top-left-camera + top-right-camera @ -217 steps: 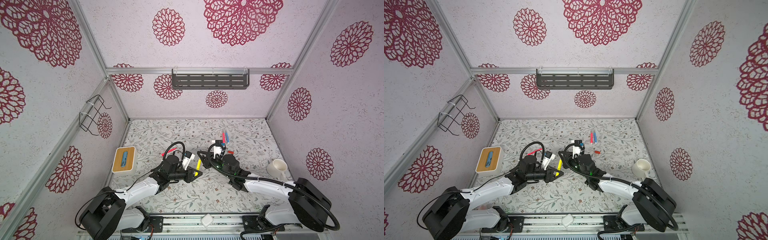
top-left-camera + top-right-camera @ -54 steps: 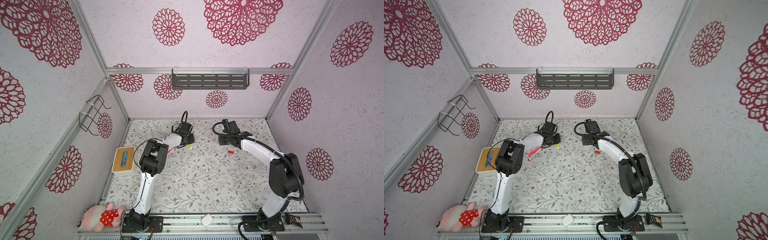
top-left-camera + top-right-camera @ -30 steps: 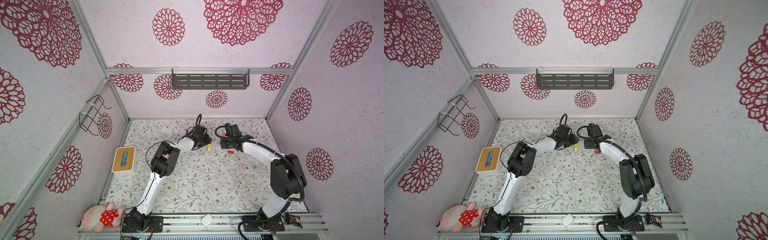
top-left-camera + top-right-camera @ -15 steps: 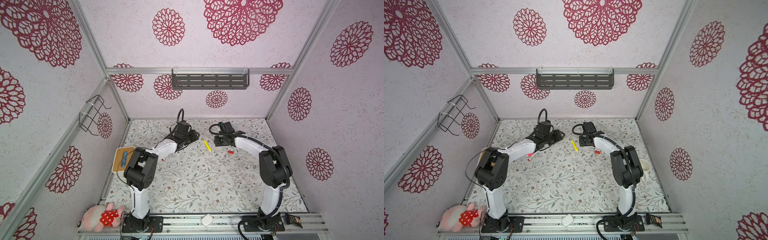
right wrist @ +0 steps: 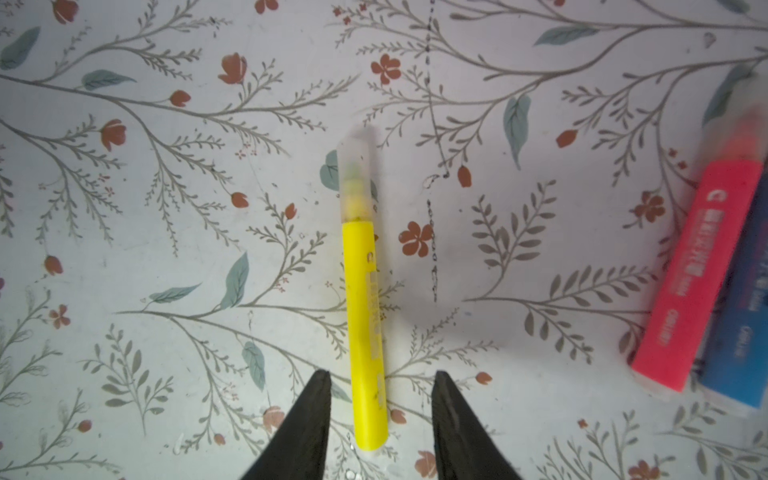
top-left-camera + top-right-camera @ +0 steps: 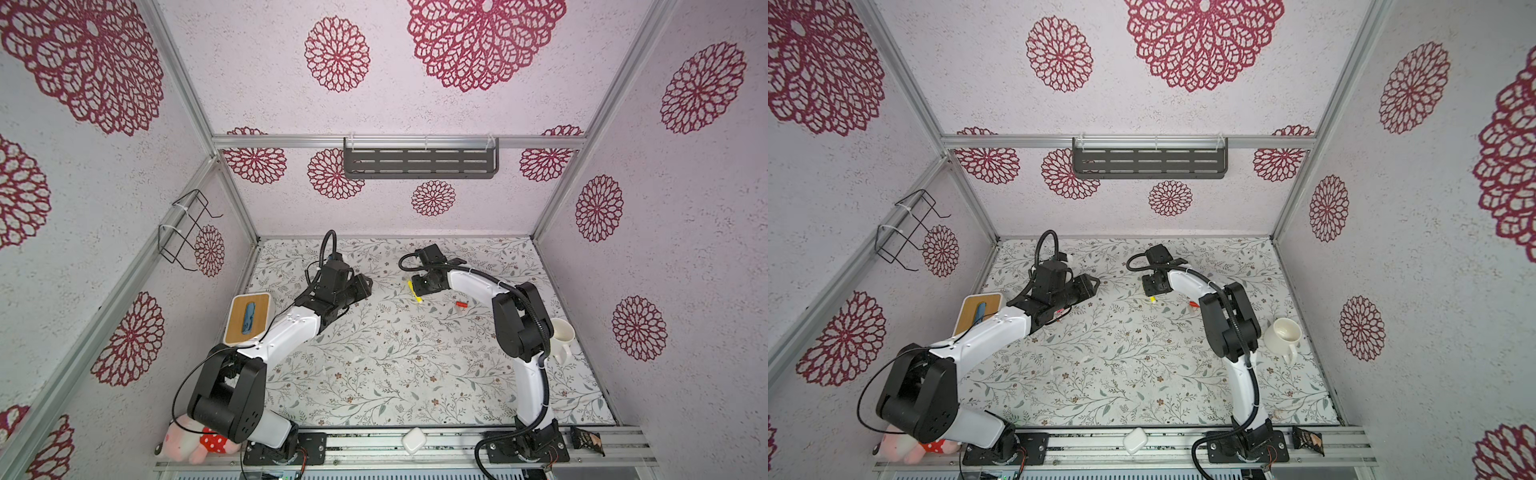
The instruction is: Insert the pens into the pen caps
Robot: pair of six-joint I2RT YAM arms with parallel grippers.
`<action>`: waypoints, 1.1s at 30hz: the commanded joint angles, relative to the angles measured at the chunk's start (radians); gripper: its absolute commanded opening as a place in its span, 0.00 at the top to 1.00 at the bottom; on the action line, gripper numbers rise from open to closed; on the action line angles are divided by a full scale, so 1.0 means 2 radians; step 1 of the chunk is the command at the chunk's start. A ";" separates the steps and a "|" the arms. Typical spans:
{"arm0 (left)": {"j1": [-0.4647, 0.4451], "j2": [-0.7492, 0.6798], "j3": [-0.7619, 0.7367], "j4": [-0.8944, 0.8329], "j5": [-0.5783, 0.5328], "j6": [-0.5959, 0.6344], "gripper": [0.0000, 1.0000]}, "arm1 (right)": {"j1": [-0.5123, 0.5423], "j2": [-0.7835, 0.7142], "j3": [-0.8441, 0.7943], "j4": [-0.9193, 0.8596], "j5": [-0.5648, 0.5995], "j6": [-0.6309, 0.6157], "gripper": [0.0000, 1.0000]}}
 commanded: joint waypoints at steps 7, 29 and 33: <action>0.025 -0.074 -0.049 -0.028 -0.031 0.018 0.54 | 0.009 0.039 0.051 -0.041 0.029 -0.018 0.64; 0.062 -0.148 -0.102 -0.055 -0.037 0.030 0.54 | -0.032 0.078 0.087 -0.080 0.125 -0.028 0.90; 0.064 -0.151 -0.105 -0.057 -0.035 0.032 0.54 | -0.052 0.081 0.097 -0.087 0.137 -0.030 0.90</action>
